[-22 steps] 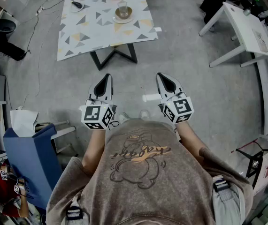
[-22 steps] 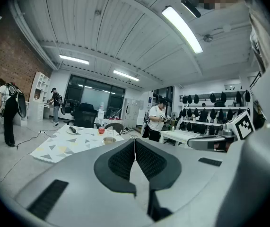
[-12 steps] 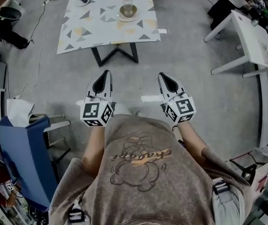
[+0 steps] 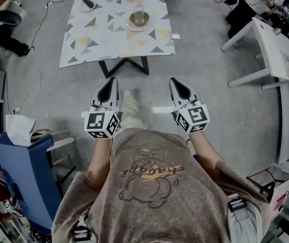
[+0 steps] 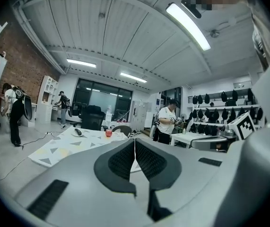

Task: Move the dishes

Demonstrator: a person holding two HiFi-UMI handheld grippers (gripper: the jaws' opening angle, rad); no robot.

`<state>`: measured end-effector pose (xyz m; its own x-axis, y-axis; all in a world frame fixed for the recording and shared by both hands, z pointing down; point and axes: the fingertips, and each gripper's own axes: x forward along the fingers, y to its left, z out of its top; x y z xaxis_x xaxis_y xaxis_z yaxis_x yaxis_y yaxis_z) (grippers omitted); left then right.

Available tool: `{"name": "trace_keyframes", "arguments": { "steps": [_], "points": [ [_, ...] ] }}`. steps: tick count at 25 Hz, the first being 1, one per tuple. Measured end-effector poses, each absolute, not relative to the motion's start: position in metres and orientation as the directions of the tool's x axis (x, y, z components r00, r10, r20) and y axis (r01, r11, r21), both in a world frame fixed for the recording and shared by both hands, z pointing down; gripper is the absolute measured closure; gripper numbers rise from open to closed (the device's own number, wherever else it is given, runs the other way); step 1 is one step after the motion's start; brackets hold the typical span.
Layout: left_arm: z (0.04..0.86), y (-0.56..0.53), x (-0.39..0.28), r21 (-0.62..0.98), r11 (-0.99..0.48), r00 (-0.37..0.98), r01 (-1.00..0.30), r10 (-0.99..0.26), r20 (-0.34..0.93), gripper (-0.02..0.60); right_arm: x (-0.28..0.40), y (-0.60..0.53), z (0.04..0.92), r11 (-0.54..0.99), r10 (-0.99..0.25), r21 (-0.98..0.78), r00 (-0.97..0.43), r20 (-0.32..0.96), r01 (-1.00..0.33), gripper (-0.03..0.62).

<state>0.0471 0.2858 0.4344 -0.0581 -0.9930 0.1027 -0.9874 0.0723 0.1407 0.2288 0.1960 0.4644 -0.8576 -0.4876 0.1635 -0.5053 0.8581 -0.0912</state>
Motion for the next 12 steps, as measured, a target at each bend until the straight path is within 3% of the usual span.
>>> {"name": "trace_keyframes", "arguments": {
  "steps": [12],
  "points": [
    [0.44, 0.178, -0.028, 0.137, -0.024, 0.043, -0.99, -0.99, 0.138, 0.561, 0.144, 0.107, 0.473, 0.822, -0.527, -0.127, -0.827, 0.195, -0.555, 0.601]
  ]
}}
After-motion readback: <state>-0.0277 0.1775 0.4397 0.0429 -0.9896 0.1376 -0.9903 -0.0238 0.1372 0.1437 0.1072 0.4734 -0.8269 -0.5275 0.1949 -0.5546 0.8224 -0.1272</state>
